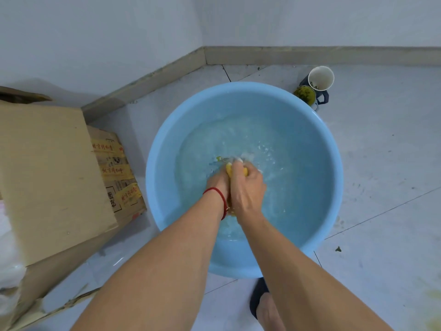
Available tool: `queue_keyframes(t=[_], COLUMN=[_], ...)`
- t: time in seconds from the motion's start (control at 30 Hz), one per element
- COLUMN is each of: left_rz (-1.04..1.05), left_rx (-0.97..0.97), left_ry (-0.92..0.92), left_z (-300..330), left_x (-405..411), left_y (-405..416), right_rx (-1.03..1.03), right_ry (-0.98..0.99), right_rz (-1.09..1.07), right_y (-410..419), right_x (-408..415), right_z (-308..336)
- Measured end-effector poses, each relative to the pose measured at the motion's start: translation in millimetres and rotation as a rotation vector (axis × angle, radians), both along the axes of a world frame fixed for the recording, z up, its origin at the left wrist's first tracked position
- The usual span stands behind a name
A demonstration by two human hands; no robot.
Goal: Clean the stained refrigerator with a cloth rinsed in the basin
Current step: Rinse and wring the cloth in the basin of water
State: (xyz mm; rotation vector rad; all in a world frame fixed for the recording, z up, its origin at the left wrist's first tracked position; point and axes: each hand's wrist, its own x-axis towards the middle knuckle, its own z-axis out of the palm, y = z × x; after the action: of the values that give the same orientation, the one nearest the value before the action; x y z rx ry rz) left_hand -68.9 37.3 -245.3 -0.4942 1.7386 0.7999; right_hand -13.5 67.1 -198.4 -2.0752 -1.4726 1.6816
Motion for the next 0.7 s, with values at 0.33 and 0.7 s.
queue_keyframes(t=[0.33, 0.7], left_rz=[-0.155, -0.370], left_rx=[-0.012, 0.436], left_ry=[0.238, 0.150], left_z=[79.5, 231.4], left_x=[-0.5, -2.7], left_y=[2.0, 11.0], right_rx=[0.092, 0.260], right_ry=[-0.367, 0.143], right_rz=[0.446, 0.546], right_y=[37.6, 36.9], right_x=[16.4, 101.1], right_z=[-1.2, 106.7])
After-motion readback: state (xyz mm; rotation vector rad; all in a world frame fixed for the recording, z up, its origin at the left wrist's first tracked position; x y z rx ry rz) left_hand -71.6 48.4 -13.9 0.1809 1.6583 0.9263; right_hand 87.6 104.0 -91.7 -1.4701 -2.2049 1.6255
